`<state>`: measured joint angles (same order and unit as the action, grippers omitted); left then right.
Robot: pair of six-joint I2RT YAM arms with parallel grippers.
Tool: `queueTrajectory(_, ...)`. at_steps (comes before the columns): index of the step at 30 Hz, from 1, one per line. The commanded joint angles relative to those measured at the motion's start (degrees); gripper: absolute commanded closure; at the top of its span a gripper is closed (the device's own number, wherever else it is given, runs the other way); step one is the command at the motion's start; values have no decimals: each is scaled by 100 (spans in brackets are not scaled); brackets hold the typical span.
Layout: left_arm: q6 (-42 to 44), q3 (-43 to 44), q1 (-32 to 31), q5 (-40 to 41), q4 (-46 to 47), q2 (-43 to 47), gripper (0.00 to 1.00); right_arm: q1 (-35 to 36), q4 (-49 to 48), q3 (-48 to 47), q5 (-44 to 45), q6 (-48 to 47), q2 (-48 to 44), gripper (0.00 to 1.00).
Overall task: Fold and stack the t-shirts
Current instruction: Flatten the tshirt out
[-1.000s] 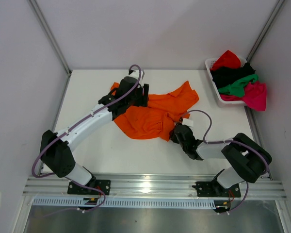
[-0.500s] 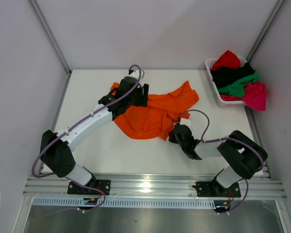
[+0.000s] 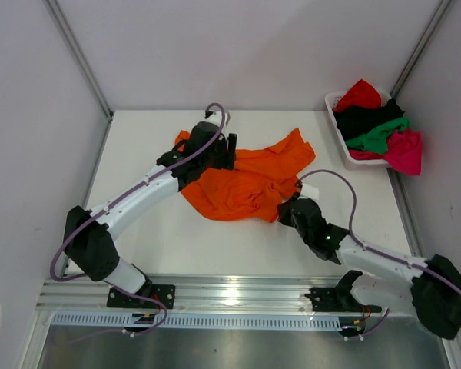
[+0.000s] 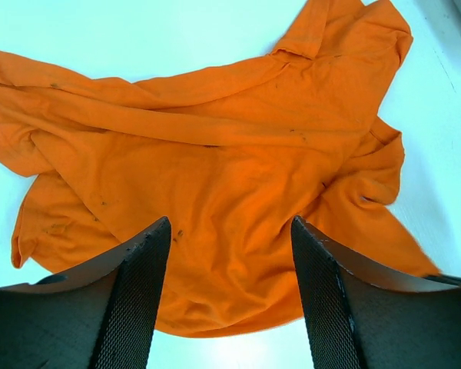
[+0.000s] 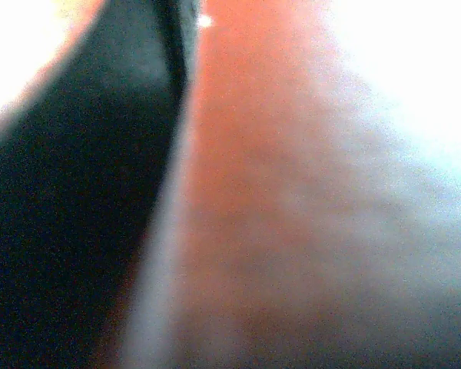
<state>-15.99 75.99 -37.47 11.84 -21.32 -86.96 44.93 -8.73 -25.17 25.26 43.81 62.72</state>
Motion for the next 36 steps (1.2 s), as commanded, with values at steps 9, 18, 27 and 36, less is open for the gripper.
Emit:
queueTrajectory(9,87,162,-137,-85,120,65,33,227,3209,-14,788,1119,-2088,100)
queueTrajectory(18,166,337,-146,-120,-21,4,33,807,3844,-199,1095,1604,-2001,100)
queueTrajectory(27,219,645,-199,310,-355,-155,34,1264,5414,-533,1526,2561,-2114,100)
queueTrajectory(36,280,865,-199,539,-505,-260,34,1659,6454,-726,1588,3414,-2431,100)
